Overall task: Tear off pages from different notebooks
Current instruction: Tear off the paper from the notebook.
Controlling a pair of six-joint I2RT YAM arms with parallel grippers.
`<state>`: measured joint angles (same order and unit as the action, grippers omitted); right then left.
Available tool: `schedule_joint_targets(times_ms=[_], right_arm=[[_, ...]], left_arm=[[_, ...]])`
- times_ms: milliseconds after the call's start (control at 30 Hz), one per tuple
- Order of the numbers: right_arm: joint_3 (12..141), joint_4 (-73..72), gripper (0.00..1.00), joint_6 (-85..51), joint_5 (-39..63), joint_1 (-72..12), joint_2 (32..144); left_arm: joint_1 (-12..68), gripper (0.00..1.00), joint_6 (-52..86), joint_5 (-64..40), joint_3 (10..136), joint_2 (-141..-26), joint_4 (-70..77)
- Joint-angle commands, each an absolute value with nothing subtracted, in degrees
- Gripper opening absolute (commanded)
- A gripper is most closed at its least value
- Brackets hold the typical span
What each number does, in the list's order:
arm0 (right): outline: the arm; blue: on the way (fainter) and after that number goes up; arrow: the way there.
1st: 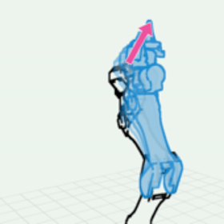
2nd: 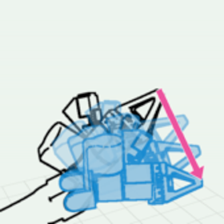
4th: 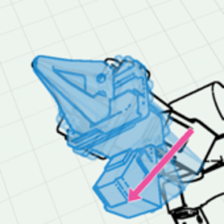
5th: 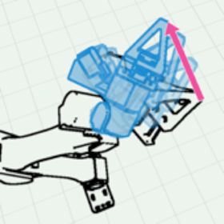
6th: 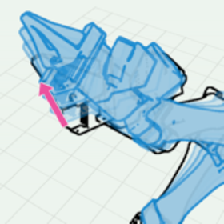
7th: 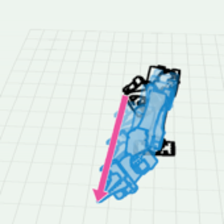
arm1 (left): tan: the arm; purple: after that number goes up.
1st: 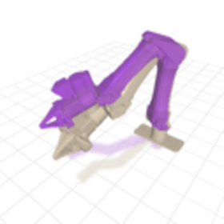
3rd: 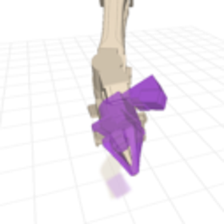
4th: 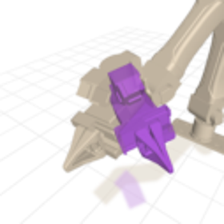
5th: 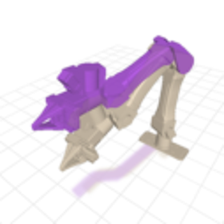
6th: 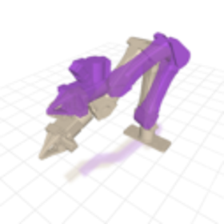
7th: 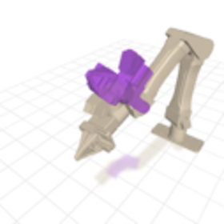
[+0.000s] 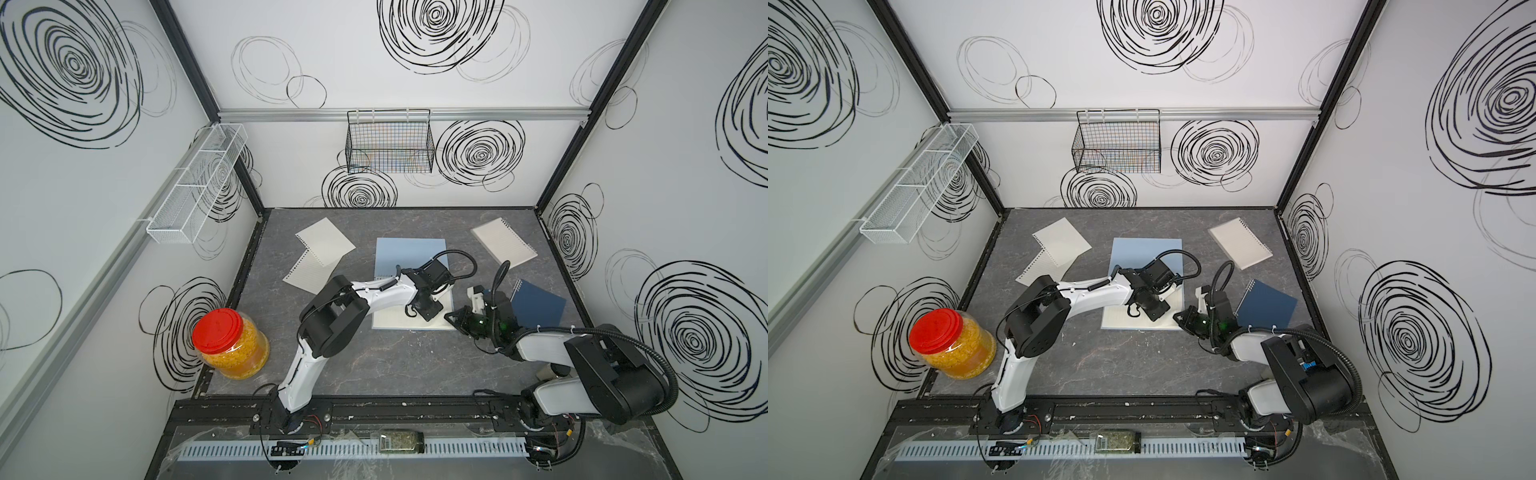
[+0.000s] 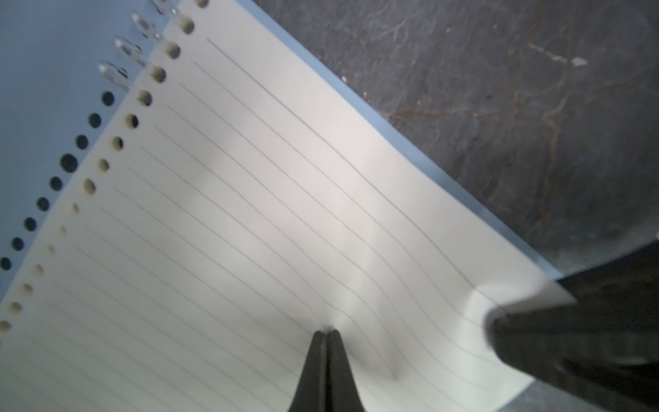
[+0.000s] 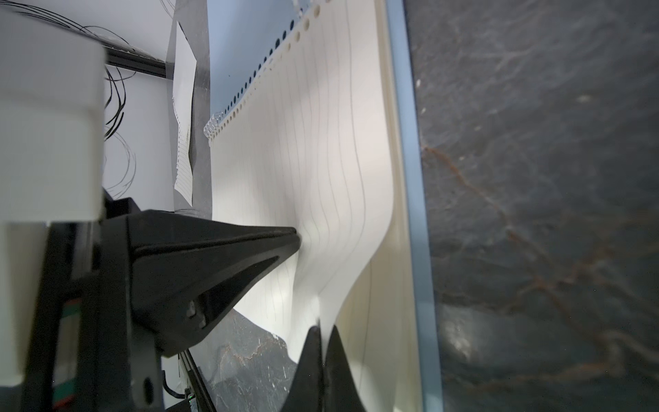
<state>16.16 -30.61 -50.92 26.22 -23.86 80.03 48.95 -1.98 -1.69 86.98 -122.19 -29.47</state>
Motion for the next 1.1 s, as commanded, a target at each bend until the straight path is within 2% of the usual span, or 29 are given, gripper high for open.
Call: schedule_joint_targets(times_ms=[0, 67, 100, 200, 333, 567, 767, 1067], right_arm=[[18.3, -30.3, 0.01, -50.1, 27.5, -23.5, 80.3], [19.0, -29.4, 0.0, -49.8, 27.7, -23.3, 80.3], [19.2, -29.0, 0.0, -49.7, 27.8, -23.2, 80.3], [19.9, -28.0, 0.0, -49.3, 28.3, -22.8, 80.2], [20.5, -26.7, 0.0, -48.8, 28.5, -22.0, 79.4], [21.9, -25.3, 0.01, -47.8, 29.5, -20.8, 79.4], [23.1, -25.0, 0.01, -47.1, 30.9, -19.4, 80.2], [24.6, -23.6, 0.01, -46.3, 32.3, -18.5, 80.3]], left_arm=[[47.8, 0.0, -0.8, 1.8, 85.5, -125.1, -37.6], [47.4, 0.08, -0.3, 2.8, 86.8, -123.0, -36.7], [47.2, 0.16, 0.0, 3.1, 87.3, -121.9, -36.1], [47.1, 0.3, 0.7, 4.3, 87.8, -118.0, -34.0], [47.1, 0.46, 1.0, 6.5, 85.4, -112.2, -29.8], [49.5, 0.51, -3.5, 4.5, 71.9, -100.5, -16.4], [53.5, 0.53, -9.9, 4.2, 62.5, -96.0, -7.8], [56.1, 0.53, -13.6, 12.5, 66.3, -102.3, -9.4]])
